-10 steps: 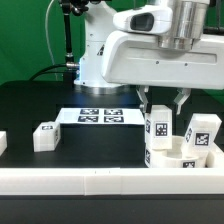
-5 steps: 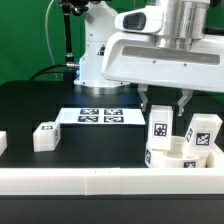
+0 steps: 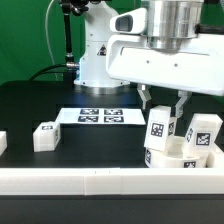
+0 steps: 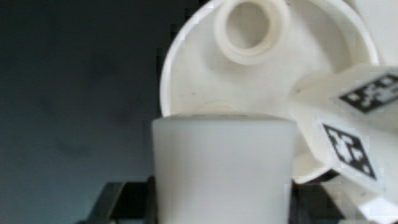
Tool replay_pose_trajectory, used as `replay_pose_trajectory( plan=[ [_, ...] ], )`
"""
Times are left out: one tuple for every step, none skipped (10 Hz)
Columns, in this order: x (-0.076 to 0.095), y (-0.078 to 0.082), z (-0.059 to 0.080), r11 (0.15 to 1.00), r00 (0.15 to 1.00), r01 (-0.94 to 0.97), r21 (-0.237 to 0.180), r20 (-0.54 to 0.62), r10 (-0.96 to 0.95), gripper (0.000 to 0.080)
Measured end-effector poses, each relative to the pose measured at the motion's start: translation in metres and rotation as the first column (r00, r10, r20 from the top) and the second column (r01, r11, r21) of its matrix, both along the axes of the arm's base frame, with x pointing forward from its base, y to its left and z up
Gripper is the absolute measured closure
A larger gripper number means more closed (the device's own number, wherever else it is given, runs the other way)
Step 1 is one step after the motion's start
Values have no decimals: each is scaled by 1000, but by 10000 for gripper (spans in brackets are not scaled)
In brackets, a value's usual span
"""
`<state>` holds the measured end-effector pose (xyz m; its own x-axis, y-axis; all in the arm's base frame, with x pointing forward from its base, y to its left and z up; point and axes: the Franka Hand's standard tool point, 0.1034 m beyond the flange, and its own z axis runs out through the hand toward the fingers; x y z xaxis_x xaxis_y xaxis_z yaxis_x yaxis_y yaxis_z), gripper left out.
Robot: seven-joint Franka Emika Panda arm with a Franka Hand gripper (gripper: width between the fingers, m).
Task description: Assemble stool
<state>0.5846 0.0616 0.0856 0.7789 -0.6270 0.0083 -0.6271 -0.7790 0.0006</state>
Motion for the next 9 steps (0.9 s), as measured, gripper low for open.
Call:
replay_pose_trajectory(
  plan=[
    [0,0,0,995,995,103,17,3,-103,465],
    [0,0,0,985,986,169,20,4,-169,465],
    [0,2,0,956,956,292,28,0,-292,465],
    [0,4,0,908,909,416,40,-8,-416,465],
    [0,5,0,823,824,566,49,-16,-566,465],
    [1,6,0,794,795,606,53,-10,-606,465],
    [1,6,0,713,714,699,59,-12,-700,465],
    [1,6,0,681,682,730,60,-15,-731,465],
    [1,6,0,637,639,768,64,-22,-769,465]
  ],
)
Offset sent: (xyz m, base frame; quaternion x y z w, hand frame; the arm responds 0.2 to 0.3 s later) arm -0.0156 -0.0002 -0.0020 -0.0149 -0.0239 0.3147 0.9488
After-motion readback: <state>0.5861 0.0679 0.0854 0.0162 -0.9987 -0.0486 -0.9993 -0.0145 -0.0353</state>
